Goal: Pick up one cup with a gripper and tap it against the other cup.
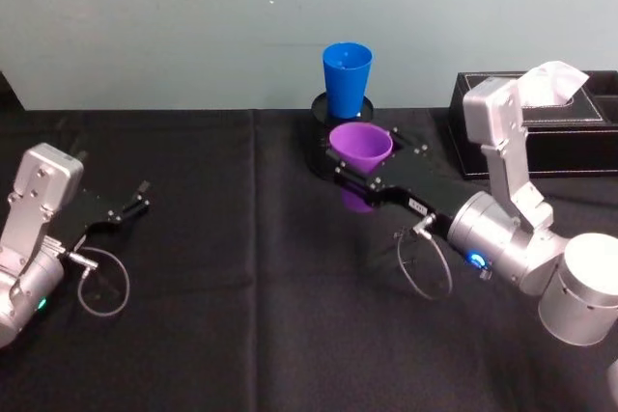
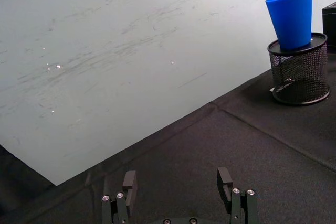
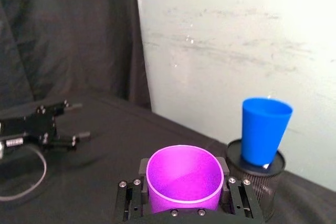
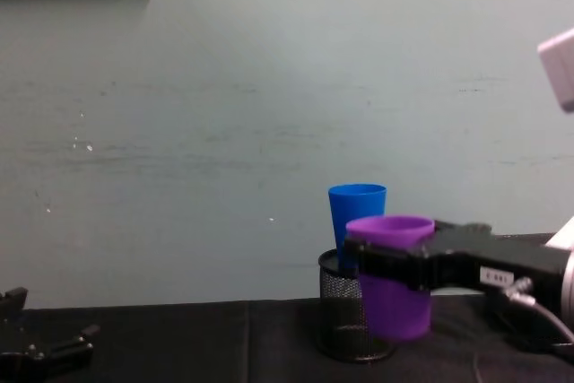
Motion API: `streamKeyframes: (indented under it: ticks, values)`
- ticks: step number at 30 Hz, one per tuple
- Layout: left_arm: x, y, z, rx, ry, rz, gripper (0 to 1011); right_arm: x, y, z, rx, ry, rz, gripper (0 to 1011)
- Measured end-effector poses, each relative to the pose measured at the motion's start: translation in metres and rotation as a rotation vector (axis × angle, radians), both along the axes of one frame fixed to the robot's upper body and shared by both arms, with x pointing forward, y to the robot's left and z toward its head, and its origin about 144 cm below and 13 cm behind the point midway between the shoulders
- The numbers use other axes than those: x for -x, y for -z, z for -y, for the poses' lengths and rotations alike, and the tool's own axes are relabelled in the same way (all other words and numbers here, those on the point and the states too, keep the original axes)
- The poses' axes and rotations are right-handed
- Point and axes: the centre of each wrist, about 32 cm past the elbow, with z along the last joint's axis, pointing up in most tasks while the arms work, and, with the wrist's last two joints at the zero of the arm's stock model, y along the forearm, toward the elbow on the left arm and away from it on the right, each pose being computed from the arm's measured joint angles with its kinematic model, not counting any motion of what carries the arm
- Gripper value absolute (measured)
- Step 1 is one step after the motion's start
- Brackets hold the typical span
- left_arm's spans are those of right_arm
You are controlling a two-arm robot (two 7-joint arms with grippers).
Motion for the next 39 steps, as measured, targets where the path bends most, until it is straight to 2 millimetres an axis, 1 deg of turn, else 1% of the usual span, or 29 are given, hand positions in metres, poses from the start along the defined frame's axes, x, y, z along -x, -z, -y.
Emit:
streamKeyframes:
  ticks: [6, 9, 39]
  values:
    - [0.0, 0.0, 0.0, 0.0, 0.0, 0.0, 1000, 0.001, -0.016, 0.001, -0.027, 0.011, 0.033, 735]
    - [0.0, 0.0, 0.0, 0.0, 0.0, 0.0, 1000, 0.002, -0.019, 0.002, -0.036, 0.013, 0.041, 735]
    - [0.0, 0.0, 0.0, 0.0, 0.0, 0.0, 1000, 0.001, -0.016, 0.001, -0.029, 0.012, 0.033, 735]
